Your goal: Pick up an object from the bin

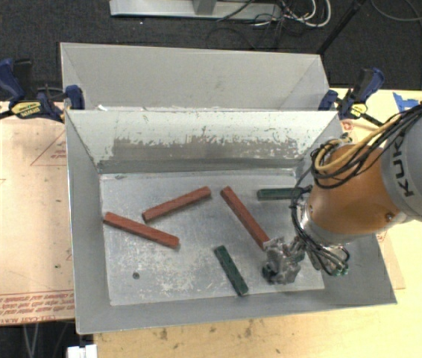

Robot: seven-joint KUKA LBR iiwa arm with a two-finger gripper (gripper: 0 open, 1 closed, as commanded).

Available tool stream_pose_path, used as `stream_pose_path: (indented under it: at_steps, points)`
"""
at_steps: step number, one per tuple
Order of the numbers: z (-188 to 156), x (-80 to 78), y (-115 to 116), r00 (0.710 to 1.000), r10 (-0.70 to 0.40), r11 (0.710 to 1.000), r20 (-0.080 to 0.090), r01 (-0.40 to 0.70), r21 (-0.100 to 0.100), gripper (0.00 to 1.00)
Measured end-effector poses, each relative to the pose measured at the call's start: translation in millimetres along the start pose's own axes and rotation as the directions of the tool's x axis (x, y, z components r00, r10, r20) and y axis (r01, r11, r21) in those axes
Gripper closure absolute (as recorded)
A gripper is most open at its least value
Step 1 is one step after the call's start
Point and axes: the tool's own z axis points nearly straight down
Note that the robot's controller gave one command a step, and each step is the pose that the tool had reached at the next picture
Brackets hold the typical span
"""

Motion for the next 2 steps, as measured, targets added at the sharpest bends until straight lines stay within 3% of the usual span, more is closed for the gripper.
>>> stream_pose_path:
  at_steps: [1,2]
  points:
    - [-49.1,-9.2,4.1,1.0,0.019,1.0,-0.006,-0.019,-0.002,1.0]
    - [-117.0,-6.7,-8.2,1.0,0.006,1.0,-0.002,-0.006,0.0,1.0]
